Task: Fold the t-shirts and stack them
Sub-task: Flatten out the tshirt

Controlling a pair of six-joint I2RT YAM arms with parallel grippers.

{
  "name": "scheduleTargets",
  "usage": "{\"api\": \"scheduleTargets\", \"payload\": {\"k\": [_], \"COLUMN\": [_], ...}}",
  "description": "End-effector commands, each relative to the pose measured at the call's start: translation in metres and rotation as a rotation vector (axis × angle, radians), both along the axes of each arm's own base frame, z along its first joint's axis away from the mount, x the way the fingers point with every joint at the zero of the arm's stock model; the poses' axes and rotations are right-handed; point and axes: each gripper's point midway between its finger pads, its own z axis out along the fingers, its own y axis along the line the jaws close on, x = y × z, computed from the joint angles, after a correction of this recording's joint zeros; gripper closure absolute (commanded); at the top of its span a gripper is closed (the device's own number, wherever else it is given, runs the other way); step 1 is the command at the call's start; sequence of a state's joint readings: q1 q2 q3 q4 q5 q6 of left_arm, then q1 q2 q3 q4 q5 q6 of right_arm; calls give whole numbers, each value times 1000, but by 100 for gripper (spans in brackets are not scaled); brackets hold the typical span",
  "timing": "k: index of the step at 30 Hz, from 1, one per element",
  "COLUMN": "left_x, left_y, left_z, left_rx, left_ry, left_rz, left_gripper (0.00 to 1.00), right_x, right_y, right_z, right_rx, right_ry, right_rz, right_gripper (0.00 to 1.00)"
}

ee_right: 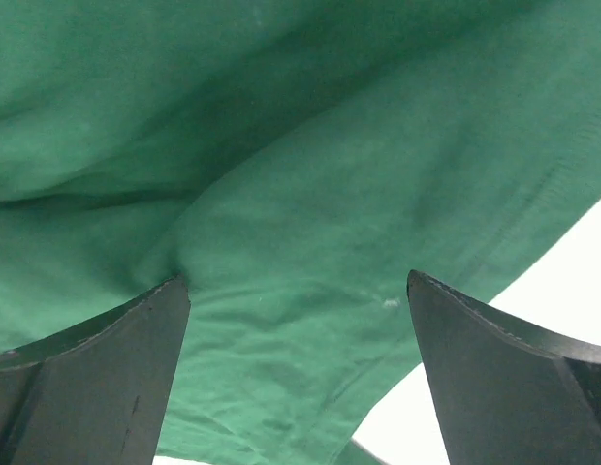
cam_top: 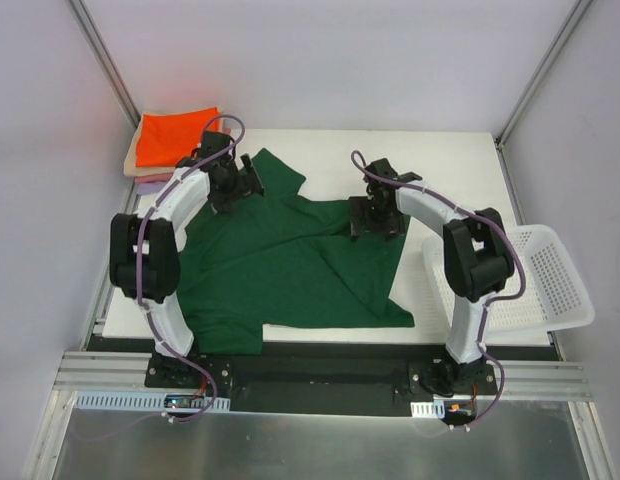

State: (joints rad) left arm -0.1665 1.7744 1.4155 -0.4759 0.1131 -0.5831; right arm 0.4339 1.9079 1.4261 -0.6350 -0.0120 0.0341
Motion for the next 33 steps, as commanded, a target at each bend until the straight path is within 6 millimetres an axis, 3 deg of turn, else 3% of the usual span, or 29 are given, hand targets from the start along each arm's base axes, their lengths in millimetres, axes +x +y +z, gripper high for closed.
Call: {"api": "scheduleTargets", "payload": {"k": [1, 9, 13, 16, 26, 30, 33], "left_x": [20, 58, 77, 90, 134, 159, 177], "left_y": [-10, -9, 0, 2, 7, 3, -1], "left_z": [-14, -51, -67, -77, -70, -68, -64], "left_rx": [-6, 53, 91, 79, 13, -14, -37], "left_ry": [26, 72, 111, 137, 94, 50, 2], "left_rz": [-80, -123, -92, -78, 67, 102, 92], "left_gripper": [1, 1, 1, 1, 1, 1, 1], "right_x": [11, 43, 62, 75, 138, 165, 174], "right_y": [0, -36, -38, -56, -120, -128, -129], "right_z": [-13, -32, -25, -23, -29, -23, -25], "right_rx": [30, -10, 70, 63, 69, 103, 109], "right_ry": [65, 130, 146, 187, 147, 66, 29], "right_rz": [-30, -98, -101, -132, -304, -328, -322], "right_gripper": [4, 4, 4, 4, 4, 4, 4]}}
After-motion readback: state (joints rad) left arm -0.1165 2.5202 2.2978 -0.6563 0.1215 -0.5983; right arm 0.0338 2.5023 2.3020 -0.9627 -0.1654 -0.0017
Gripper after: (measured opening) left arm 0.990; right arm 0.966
